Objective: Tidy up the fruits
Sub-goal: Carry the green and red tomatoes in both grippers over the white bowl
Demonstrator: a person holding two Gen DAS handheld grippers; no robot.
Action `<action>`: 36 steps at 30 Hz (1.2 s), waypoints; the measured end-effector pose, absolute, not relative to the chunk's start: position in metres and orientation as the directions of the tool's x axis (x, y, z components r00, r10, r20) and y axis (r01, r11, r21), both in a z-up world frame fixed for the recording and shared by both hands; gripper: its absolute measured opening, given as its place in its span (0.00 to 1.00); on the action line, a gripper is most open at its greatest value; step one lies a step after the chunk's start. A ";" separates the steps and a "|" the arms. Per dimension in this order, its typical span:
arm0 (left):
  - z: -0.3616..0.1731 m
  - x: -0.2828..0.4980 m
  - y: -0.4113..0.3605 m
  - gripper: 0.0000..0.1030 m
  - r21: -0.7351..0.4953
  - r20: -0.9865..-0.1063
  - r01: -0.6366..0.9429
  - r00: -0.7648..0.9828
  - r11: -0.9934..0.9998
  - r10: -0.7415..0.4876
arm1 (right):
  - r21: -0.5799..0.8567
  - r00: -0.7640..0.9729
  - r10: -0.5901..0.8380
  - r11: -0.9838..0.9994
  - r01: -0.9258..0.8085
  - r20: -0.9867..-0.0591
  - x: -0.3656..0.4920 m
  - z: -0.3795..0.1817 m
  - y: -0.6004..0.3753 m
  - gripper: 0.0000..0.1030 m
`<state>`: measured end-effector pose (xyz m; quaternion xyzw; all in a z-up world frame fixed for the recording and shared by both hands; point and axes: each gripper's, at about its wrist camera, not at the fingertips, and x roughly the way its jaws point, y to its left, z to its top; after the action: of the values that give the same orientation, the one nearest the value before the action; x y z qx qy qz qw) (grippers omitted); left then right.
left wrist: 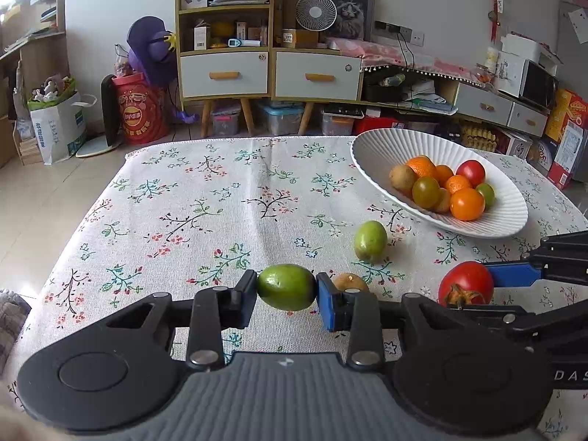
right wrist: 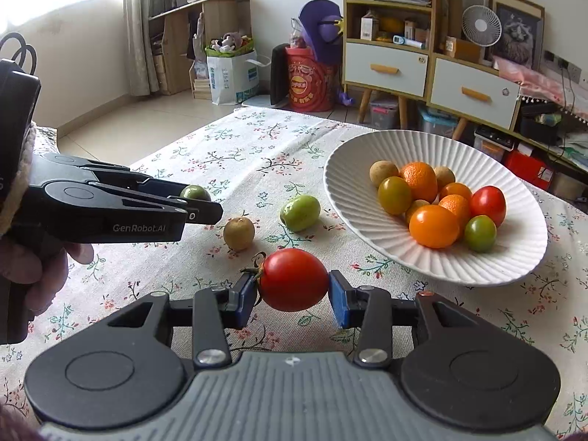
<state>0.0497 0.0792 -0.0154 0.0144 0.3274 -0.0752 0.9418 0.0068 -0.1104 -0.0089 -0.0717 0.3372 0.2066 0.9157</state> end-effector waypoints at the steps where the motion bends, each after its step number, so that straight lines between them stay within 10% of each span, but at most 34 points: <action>1: -0.014 0.050 0.078 0.31 -0.021 -0.617 0.152 0.776 0.988 -0.132 | 0.010 0.688 0.332 0.904 -0.427 -0.645 0.007 -0.008 -0.110 0.38; 36: 0.015 0.140 -0.005 0.31 -0.132 -0.567 0.263 0.771 0.956 -0.290 | 0.067 0.800 0.215 0.974 -0.216 -0.560 0.091 0.028 -0.197 0.38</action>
<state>0.1401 -0.0051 0.0150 -0.0224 0.3050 -0.1470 0.9407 0.0912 -0.1966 0.0282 -0.0003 0.2953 0.1136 0.9486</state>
